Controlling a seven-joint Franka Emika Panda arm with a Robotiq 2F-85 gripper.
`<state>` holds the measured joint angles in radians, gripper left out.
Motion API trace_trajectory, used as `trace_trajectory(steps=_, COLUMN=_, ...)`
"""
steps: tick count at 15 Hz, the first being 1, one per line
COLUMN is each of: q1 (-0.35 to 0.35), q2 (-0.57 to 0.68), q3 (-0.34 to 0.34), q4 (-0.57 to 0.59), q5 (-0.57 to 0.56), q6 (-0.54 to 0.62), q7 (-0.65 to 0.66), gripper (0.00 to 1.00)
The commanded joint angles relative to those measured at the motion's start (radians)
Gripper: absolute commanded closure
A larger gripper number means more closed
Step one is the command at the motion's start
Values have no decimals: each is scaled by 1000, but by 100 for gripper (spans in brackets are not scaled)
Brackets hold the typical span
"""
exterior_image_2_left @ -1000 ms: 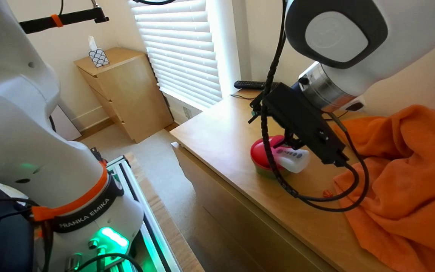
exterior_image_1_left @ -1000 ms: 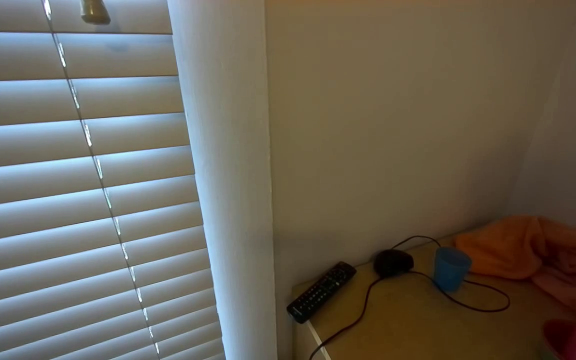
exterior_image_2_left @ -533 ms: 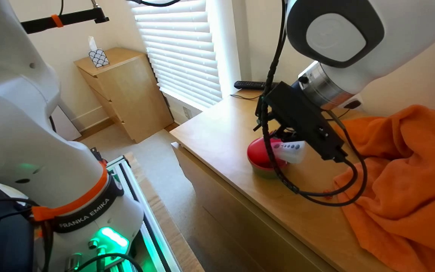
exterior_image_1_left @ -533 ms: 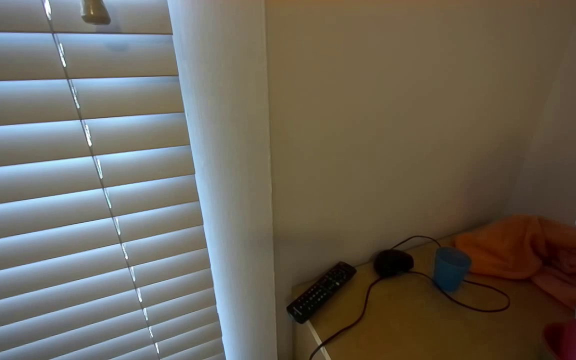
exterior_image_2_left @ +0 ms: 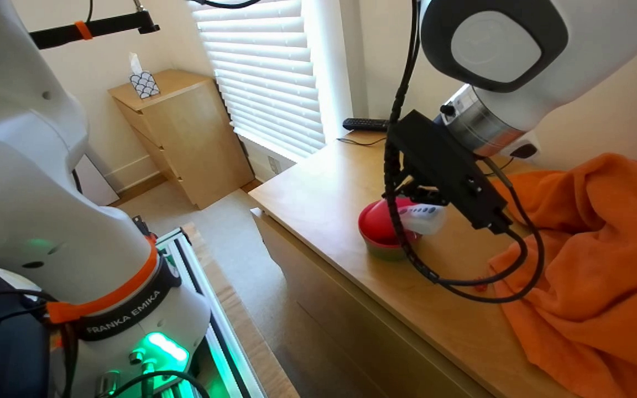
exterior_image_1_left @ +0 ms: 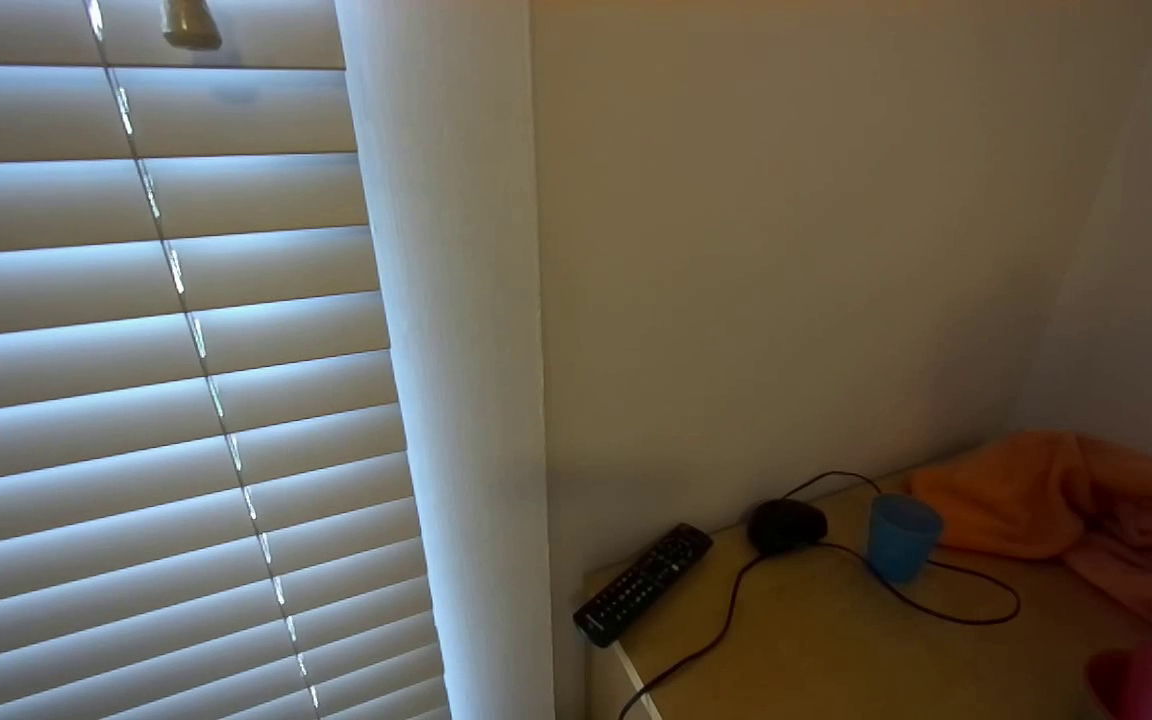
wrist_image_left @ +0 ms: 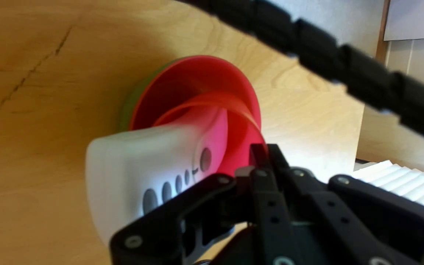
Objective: Remove the cup from the stacked bowls.
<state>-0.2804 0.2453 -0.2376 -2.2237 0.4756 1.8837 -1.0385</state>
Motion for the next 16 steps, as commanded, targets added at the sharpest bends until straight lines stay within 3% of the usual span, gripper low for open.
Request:
trace_trajectory(steps=1, q1=3, q2=-122, q3=6, q4=-55, q5=-79, q6=18, q7=69, gripper=99)
trace_trajectory(steps=5, q1=54, q2=-335, q3=30, q4=-136, q5=-239, q6=55, q7=114, gripper=99)
trace_trajectory(steps=9, q1=118, q2=-431, q3=85, q4=-179, q5=-274, q6=232, q7=184, gripper=99)
trace_trajectory(steps=12, q1=129, q2=-398, q3=92, q4=-182, q5=-339, q6=419, q7=298, gripper=99)
trace_trajectory(steps=16, q1=108, q2=-313, q3=56, q4=-184, q5=-396, q6=533, q7=413, gripper=99)
